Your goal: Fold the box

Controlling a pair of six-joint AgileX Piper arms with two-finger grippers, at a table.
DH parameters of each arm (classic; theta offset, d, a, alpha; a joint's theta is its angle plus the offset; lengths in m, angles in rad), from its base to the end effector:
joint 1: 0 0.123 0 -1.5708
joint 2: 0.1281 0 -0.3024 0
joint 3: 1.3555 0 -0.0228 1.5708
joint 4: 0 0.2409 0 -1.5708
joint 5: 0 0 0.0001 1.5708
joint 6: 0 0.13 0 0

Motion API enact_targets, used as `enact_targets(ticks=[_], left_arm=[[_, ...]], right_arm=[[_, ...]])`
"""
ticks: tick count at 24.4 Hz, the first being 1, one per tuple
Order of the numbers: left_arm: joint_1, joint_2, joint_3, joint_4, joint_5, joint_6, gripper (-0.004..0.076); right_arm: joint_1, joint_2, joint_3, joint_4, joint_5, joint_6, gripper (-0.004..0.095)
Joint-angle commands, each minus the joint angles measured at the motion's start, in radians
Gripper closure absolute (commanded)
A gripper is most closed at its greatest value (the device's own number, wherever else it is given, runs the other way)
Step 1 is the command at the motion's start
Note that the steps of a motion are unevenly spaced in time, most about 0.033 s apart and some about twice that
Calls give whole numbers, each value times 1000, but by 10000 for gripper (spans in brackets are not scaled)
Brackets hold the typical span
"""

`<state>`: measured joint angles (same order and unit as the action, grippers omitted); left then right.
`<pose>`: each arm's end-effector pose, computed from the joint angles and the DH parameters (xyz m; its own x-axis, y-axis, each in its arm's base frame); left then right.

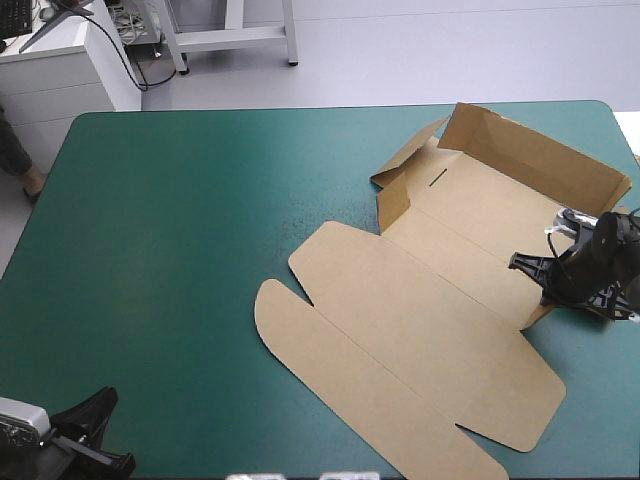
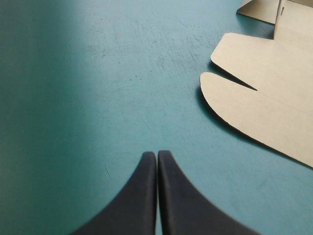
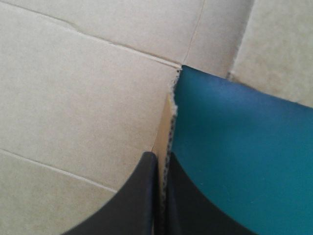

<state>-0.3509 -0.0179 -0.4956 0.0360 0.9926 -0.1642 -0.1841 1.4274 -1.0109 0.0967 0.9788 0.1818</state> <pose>0.0064 0.0018 0.2615 -0.4004 -0.0067 -0.9163 0.2625 0.9572 -0.1217 0.2620 -0.0382 0.2439 -0.8847 0.4017 -0.2365 0.3791 0.9153 0.1364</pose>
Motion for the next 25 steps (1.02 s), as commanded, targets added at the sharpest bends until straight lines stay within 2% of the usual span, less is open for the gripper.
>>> enact_targets(ticks=[1,6,15,17,20,22,25], left_arm=[[2,16,-23,5,-71,-5,732],[2,16,-23,5,-71,-5,732],[2,16,-23,2,-71,-5,732],[2,16,-23,-1,-73,-5,732],[2,16,-23,-1,-71,-5,732],[2,16,-23,-1,-71,-5,732],[2,16,-23,-1,-71,-5,732]], right_arm=[[-6,-20,-45,-5,-9,-117,925],[-4,50,-158,-6,11,-265,925],[44,326,-570,32,224,-482,925],[107,416,-722,30,272,-547,925],[255,549,-951,-37,272,-621,925],[346,601,-1032,-75,272,-696,925],[491,622,-1064,-74,272,-864,926]])
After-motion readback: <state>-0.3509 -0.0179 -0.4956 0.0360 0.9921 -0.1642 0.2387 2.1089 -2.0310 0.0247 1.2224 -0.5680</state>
